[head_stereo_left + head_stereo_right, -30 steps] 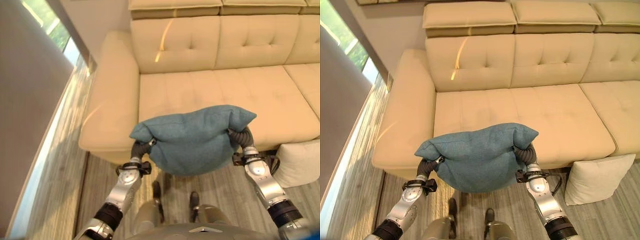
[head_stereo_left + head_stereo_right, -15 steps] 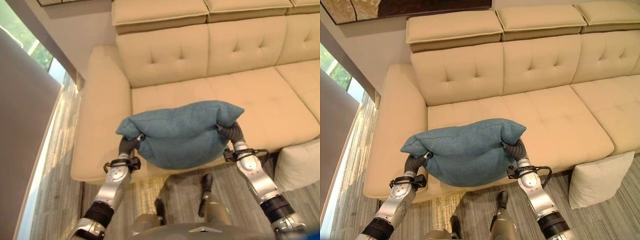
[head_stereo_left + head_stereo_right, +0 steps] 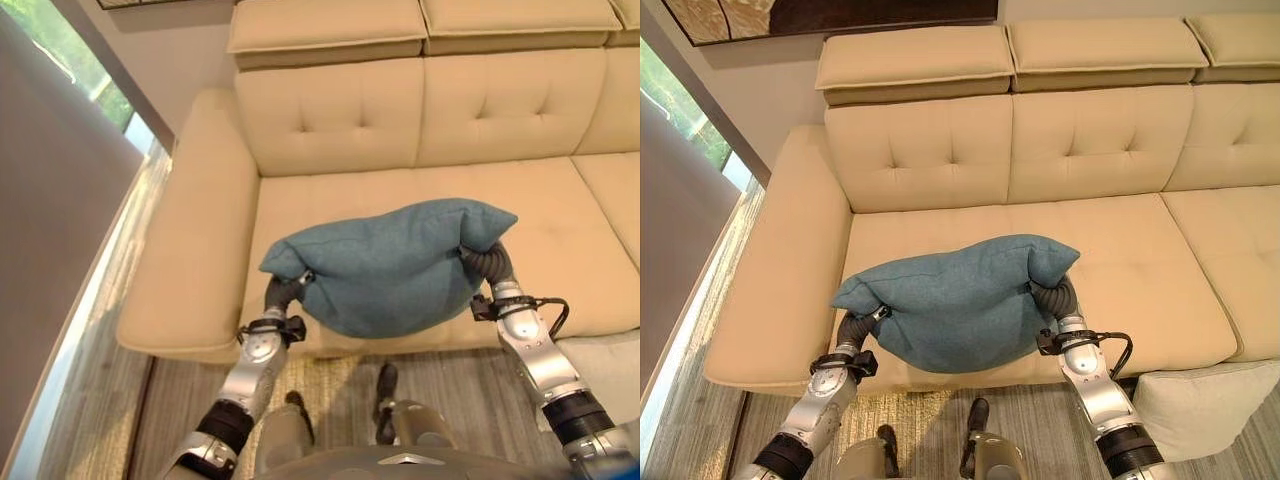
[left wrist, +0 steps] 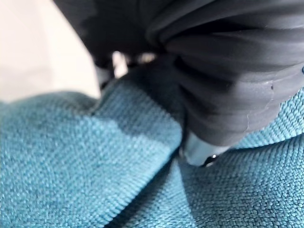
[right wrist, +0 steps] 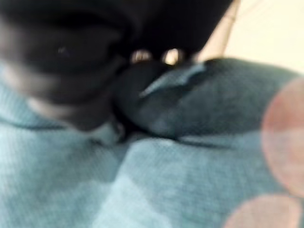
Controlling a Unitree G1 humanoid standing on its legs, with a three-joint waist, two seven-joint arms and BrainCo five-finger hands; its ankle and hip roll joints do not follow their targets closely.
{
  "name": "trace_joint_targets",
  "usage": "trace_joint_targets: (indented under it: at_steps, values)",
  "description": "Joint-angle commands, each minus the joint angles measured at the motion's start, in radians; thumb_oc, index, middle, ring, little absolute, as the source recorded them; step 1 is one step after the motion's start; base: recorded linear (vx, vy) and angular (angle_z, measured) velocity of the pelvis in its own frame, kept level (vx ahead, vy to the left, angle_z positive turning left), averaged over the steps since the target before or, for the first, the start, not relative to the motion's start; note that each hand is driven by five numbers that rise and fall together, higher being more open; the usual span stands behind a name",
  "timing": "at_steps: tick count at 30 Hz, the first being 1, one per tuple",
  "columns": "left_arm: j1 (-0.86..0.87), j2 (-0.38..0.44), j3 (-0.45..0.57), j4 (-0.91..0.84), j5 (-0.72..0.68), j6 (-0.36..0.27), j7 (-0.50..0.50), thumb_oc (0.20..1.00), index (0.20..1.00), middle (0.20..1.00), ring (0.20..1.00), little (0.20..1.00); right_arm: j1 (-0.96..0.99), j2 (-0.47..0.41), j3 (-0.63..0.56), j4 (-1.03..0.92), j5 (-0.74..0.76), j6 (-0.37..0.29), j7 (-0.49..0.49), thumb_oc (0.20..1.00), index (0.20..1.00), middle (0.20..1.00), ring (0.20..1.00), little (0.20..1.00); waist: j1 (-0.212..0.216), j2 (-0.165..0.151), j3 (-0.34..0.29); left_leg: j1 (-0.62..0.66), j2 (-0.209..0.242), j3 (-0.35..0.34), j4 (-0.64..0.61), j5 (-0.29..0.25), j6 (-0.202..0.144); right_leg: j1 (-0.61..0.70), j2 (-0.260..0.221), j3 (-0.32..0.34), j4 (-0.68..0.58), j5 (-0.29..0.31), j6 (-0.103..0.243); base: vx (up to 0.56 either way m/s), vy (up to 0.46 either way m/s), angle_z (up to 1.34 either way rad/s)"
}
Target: Pick up all the scattered cushions and arrange them neatly on the sofa.
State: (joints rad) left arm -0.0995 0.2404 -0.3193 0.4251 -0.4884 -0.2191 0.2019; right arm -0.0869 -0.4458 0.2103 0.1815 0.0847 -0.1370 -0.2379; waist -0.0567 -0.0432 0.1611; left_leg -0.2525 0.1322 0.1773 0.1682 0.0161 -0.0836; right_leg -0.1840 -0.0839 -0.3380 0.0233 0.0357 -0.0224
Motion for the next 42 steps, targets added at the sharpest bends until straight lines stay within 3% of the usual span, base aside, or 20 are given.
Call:
trace_joint_targets:
  at_steps: [1, 5, 11, 14, 17, 18, 19, 21, 22, 25, 28, 31, 42]
  values:
    - [-0.013, 0.015, 0.025, -0.117, -0.002, -0.055, -0.022, 0.2, 0.2, 0.2, 0.2, 0.2, -0.02, 0.024, 0.002, -0.081, 0.013, -0.085, 0.002, 0.2, 0.2, 0.2, 0.2, 0.2, 0.031, -0.005, -0.033, -0.052, 0.008, -0.032, -0.056, 0.052, 0.001, 0.121, -0.002, 0.087, -0.007, -0.101, 0.086, 0.21, 0.136, -0.23]
    - [0.011, 0.021, 0.034, -0.119, 0.011, -0.048, -0.03, 0.2, 0.2, 0.2, 0.2, 0.2, -0.004, 0.039, -0.009, -0.095, 0.012, -0.087, 0.007, 0.2, 0.2, 0.2, 0.2, 0.2, 0.032, -0.006, -0.057, -0.017, -0.007, -0.025, -0.074, 0.054, 0.014, 0.133, -0.021, 0.092, 0.008, -0.113, 0.098, 0.22, 0.173, -0.32]
    - [-0.005, 0.066, 0.041, -0.14, 0.034, -0.052, -0.032, 0.2, 0.2, 0.2, 0.2, 0.2, -0.037, 0.069, -0.007, -0.093, 0.01, -0.083, 0.017, 0.2, 0.2, 0.2, 0.2, 0.2, 0.054, -0.028, -0.057, 0.031, -0.056, 0.022, -0.037, -0.022, 0.072, 0.094, -0.109, 0.119, 0.19, -0.134, 0.142, 0.13, 0.187, -0.2]
    - [-0.005, 0.083, 0.061, -0.154, 0.034, -0.057, -0.029, 0.2, 0.2, 0.2, 0.2, 0.2, -0.048, 0.081, -0.011, -0.092, 0.008, -0.085, 0.021, 0.2, 0.2, 0.2, 0.2, 0.2, 0.053, -0.023, -0.052, 0.053, -0.079, 0.036, -0.017, -0.062, 0.102, 0.046, -0.137, 0.138, 0.289, -0.12, 0.159, 0.14, 0.169, -0.09]
    - [-0.01, 0.082, 0.069, -0.158, 0.035, -0.063, -0.024, 0.2, 0.2, 0.2, 0.2, 0.2, -0.061, 0.081, -0.008, -0.096, 0.006, -0.082, 0.027, 0.2, 0.2, 0.2, 0.2, 0.2, 0.045, -0.015, -0.059, 0.082, -0.091, 0.041, -0.045, -0.066, 0.107, 0.007, -0.133, 0.153, 0.246, -0.085, 0.153, 0.12, 0.054, 0.01]
    - [-0.01, 0.082, 0.069, -0.158, 0.035, -0.063, -0.024, 0.2, 0.2, 0.2, 0.2, 0.2, -0.061, 0.081, -0.007, -0.096, 0.006, -0.082, 0.027, 0.2, 0.2, 0.2, 0.2, 0.2, 0.045, -0.015, -0.057, 0.086, -0.091, 0.041, -0.045, -0.069, 0.107, 0.011, -0.134, 0.153, 0.248, -0.088, 0.153, 0.13, 0.01, -0.05]
    - [-0.033, 0.081, 0.064, -0.161, 0.035, -0.064, -0.018, 0.2, 0.2, 0.2, 0.2, 0.2, -0.084, 0.078, -0.002, -0.095, 0.007, -0.081, 0.022, 0.2, 0.2, 0.2, 0.2, 0.2, 0.039, -0.013, -0.052, 0.089, -0.095, 0.042, -0.061, -0.066, 0.105, -0.033, -0.138, 0.153, 0.199, -0.044, 0.156, 0.06, -0.017, -0.09]
    - [-0.033, 0.081, 0.064, -0.161, 0.035, -0.065, -0.018, 0.2, 0.2, 0.2, 0.2, 0.2, -0.085, 0.077, -0.002, -0.095, 0.007, -0.081, 0.022, 0.2, 0.2, 0.2, 0.2, 0.2, 0.039, -0.012, -0.049, 0.093, -0.094, 0.041, -0.059, -0.07, 0.105, -0.029, -0.138, 0.152, 0.201, -0.048, 0.157, 0.06, -0.047, -0.09]
    - [-0.102, 0.079, 0.047, -0.152, 0.039, -0.074, 0.002, 0.2, 0.2, 0.2, 0.2, 0.2, -0.121, 0.075, 0.01, -0.091, 0.003, -0.078, 0.011, 0.2, 0.2, 0.2, 0.2, 0.2, 0.019, -0.022, -0.024, 0.09, -0.105, 0.022, -0.051, -0.078, 0.097, -0.074, -0.129, 0.188, 0.11, -0.014, 0.164, 0.12, -0.144, -0.12]
    - [-0.189, 0.057, 0.011, -0.137, 0.044, -0.088, 0.023, 0.2, 0.2, 0.2, 0.2, 0.2, -0.177, 0.058, 0.022, -0.084, -0.007, -0.079, -0.013, 0.2, 0.2, 0.2, 0.2, 0.2, 0.01, -0.033, -0.013, 0.049, -0.112, 0.002, -0.016, -0.092, 0.091, -0.087, -0.13, 0.204, 0.096, 0.007, 0.161, 0.05, -0.171, 0.39]
    - [-0.276, 0.044, -0.013, -0.14, 0.043, -0.096, 0.044, 0.2, 0.2, 0.2, 0.2, 0.2, -0.272, 0.045, 0.052, -0.072, -0.001, -0.081, -0.037, 0.2, 0.2, 0.2, 0.2, 0.2, 0.008, -0.029, -0.001, -0.042, -0.095, -0.008, 0.024, -0.092, 0.078, -0.14, -0.122, 0.18, 0.095, 0.013, 0.146, -0.06, -0.17, 0.3]
    - [-0.52, 0.069, -0.049, -0.097, 0.037, -0.126, 0.123, 0.2, 0.2, 0.2, 0.2, 0.2, -0.501, 0.014, 0.109, -0.014, 0.013, -0.083, -0.105, 0.2, 0.2, 0.2, 0.2, 0.2, 0.012, -0.018, 0.024, -0.152, -0.088, -0.037, 0.038, -0.066, 0.059, -0.235, -0.107, 0.164, 0.111, 0.008, 0.129, -0.04, -0.144, 0.16]
    - [-0.916, 0.168, -0.102, 0.046, 0.02, -0.155, 0.2, 0.2, 0.2, 0.2, 0.2, 0.2, -0.913, -0.024, 0.199, 0.136, 0.048, -0.086, -0.194, 0.2, 0.2, 0.2, 0.2, 0.2, 0.024, 0.003, 0.043, -0.235, -0.088, -0.06, 0.02, -0.031, 0.043, -0.325, -0.096, 0.178, 0.118, 0.014, 0.124, 0.0, -0.008, 0.04]
